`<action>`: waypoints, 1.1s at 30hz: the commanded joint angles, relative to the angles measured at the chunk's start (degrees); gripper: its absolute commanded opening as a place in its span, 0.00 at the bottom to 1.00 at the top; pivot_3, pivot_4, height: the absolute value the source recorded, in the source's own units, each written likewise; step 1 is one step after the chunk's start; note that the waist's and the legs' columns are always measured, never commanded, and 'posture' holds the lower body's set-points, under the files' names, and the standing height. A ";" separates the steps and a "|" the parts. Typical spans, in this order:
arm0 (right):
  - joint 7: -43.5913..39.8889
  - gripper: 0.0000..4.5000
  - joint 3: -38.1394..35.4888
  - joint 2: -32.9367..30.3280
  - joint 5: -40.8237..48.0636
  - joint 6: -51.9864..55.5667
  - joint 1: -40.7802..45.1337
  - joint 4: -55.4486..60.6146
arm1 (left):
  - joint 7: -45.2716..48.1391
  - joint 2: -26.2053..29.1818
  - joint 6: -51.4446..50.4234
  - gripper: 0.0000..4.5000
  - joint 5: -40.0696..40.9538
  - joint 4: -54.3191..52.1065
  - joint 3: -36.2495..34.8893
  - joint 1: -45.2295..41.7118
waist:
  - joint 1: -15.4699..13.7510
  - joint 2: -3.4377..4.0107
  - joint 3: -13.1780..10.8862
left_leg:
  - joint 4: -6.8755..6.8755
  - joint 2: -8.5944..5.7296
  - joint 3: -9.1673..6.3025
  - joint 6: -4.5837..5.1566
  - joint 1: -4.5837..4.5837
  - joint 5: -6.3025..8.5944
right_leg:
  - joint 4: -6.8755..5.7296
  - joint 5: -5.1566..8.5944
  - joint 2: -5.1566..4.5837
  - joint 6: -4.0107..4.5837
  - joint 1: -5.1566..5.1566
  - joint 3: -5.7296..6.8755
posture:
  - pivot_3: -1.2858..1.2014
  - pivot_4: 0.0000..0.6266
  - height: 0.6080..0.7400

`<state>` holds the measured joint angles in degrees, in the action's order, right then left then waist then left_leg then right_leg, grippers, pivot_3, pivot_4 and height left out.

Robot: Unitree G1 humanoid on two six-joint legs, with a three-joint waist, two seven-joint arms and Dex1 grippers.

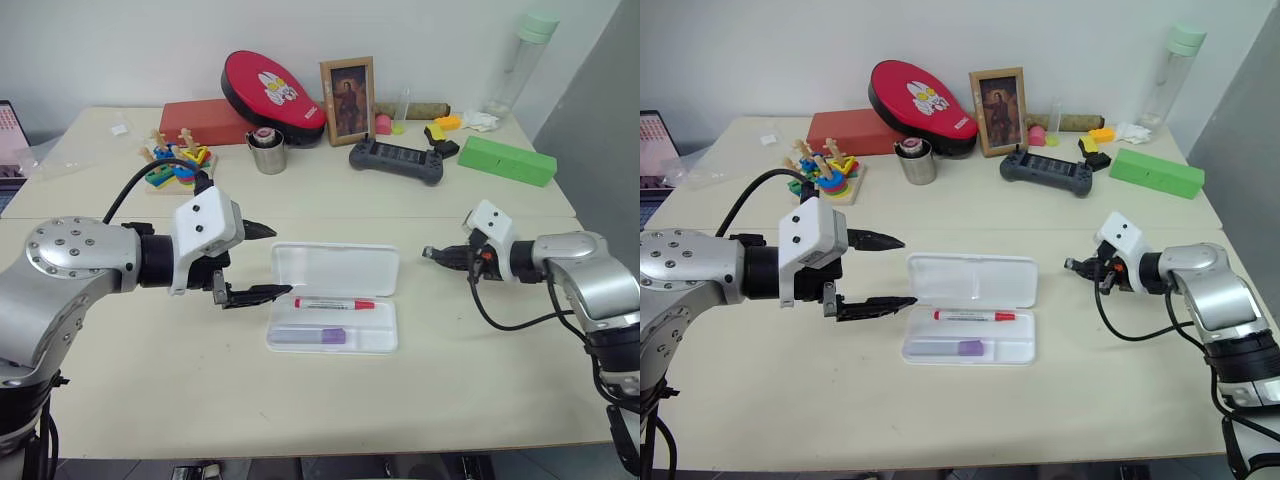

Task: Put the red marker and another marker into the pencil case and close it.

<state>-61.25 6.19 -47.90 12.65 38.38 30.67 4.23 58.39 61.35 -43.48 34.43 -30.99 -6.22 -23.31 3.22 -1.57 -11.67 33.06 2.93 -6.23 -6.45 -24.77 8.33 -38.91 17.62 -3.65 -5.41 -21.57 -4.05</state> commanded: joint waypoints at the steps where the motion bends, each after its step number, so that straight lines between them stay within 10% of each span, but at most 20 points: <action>1: -5.21 0.05 -3.51 -3.67 6.06 1.18 -1.92 10.82 | 1.90 1.31 0.75 1.00 1.63 -1.33 -3.01 1.40 | 0.09 0.00 0.00 | 0.00 0.00 0.00 0.00 0.00 0.00 | 0.00 0.00 0.00 0.00 -0.01 0.00 | 0.52 0.24 1.00; 33: 3.91 0.05 10.69 2.03 9.34 8.16 -8.37 26.71 | 9.03 3.13 7.17 1.00 -2.79 3.90 3.15 0.23 | -0.34 -0.01 0.00 | 0.01 0.01 0.00 0.00 -0.03 0.00 | -0.03 0.07 0.00 -0.02 -0.07 0.01 | 0.52 0.24 1.00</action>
<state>-58.42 16.49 -46.21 22.62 46.98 22.39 29.16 67.02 64.11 -37.05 32.29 -27.12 -2.82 -21.77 2.89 -1.58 -11.67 33.07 2.94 -6.24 -6.45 -24.81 8.33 -38.94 17.68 -3.65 -5.44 -21.64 -4.04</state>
